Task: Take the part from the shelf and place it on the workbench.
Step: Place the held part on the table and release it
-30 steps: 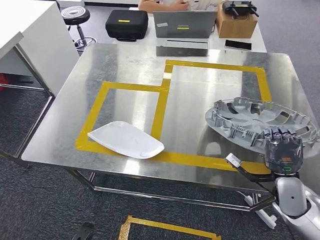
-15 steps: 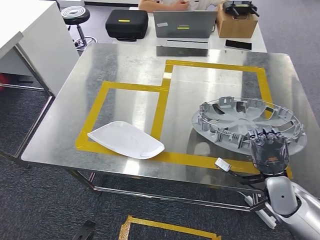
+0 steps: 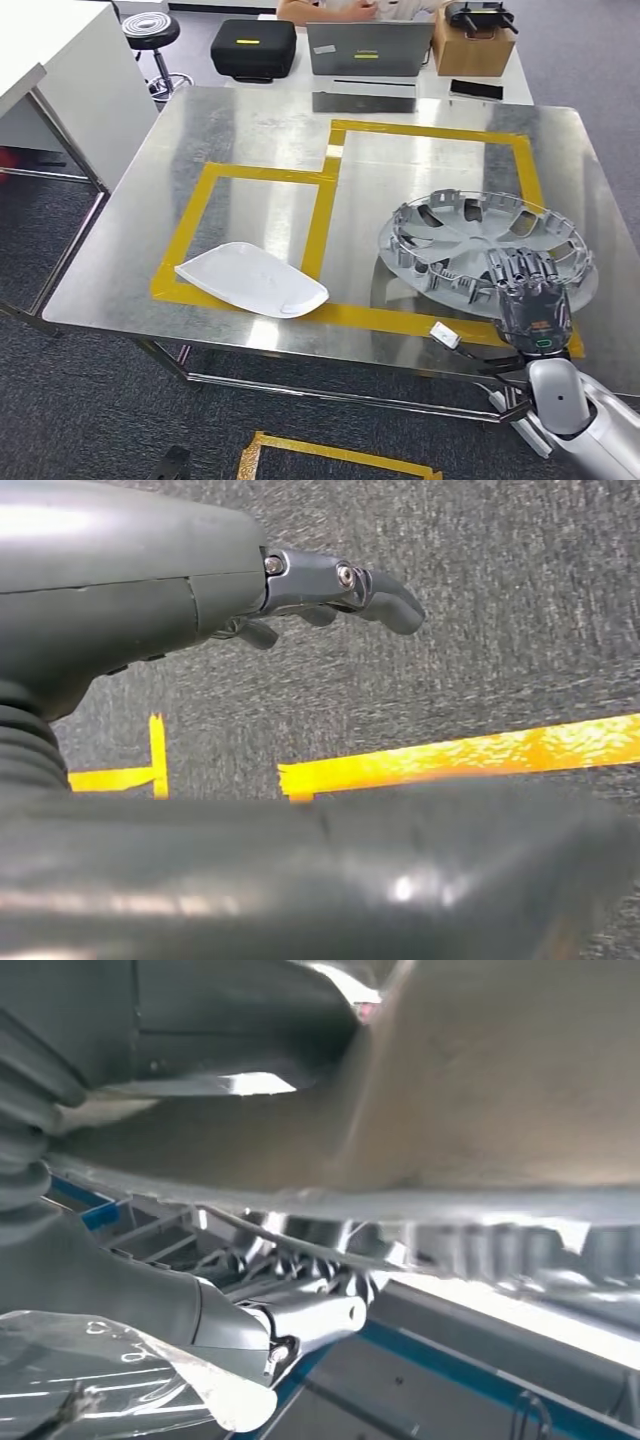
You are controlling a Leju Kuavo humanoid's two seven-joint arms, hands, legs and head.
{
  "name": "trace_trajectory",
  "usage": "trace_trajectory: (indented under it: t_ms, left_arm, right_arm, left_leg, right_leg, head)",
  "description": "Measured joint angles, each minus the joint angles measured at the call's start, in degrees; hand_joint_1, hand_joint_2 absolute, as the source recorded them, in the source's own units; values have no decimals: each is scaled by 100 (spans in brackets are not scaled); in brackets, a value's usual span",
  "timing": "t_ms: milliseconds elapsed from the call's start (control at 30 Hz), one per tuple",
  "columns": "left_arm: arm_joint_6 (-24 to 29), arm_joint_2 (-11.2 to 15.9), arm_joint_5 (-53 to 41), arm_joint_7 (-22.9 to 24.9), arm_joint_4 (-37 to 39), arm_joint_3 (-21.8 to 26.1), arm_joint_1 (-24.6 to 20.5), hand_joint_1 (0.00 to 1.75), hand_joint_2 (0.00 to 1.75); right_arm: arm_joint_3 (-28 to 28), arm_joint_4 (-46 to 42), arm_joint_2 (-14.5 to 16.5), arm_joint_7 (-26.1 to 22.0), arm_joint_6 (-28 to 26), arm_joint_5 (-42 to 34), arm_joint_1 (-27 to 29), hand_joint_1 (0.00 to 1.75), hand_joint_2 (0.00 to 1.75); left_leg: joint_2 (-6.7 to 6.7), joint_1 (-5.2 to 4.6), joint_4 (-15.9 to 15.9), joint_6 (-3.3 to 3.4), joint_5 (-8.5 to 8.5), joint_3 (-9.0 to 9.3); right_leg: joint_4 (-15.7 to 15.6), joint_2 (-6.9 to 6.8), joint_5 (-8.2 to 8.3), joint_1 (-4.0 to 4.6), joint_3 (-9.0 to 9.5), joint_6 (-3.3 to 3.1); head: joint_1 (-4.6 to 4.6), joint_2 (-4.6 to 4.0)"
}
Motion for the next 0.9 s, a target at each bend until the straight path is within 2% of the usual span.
trace_trajectory:
  t_ms: [33, 167, 400, 533, 700, 900]
  left_arm:
    - [0, 0, 10, 5, 0, 0, 5, 0, 0]
    - [0, 0, 45, 13, 0, 0, 25, 0, 0]
    - [4, -5, 99, 15, 0, -2, 41, 0, 0]
    - [1, -12, 158, 14, 0, -2, 51, 0, 0]
    - [-26, -13, 302, -24, 2, -1, 101, 0, 0]
    - [-37, -13, 355, -80, 2, 0, 172, 0, 0]
  right_arm:
    - [-176, 70, 84, -145, 0, 0, 67, 0, 0]
    - [-761, 298, 354, -489, 0, -1, 213, 0, 175]
    - [-2084, 957, 1062, -1668, 28, -150, 350, 0, 175]
    - [-2790, 1303, 1481, -2342, 676, -801, 260, 0, 175]
    - [-3065, 1072, 1710, -2534, 1980, -1800, 149, 0, 175]
    - [-3072, 706, 1779, -2580, 2276, -2116, 79, 0, 175]
  left_leg:
    - [0, 0, 0, 0, 0, 0]
    - [-1, 0, 0, 0, 0, 0]
    - [-1, 0, 0, 0, 1, -1]
    - [-1, 0, 0, 0, 1, -1]
    - [-1, 0, 0, 0, 1, -2]
    - [-3, 0, 0, 0, 0, -2]
  right_leg:
    - [0, -1, 0, 0, 0, 0]
    - [0, -1, 0, 0, 0, 0]
    - [0, -2, 0, 1, 0, 0]
    - [0, -1, 1, 0, 1, 0]
    - [1, -1, 1, 0, 1, 0]
    - [0, -5, -2, 0, -1, 0]
  head:
    - [0, 0]
    - [0, 0]
    - [0, 0]
    - [0, 0]
    - [1, 0]
    - [-1, 0]
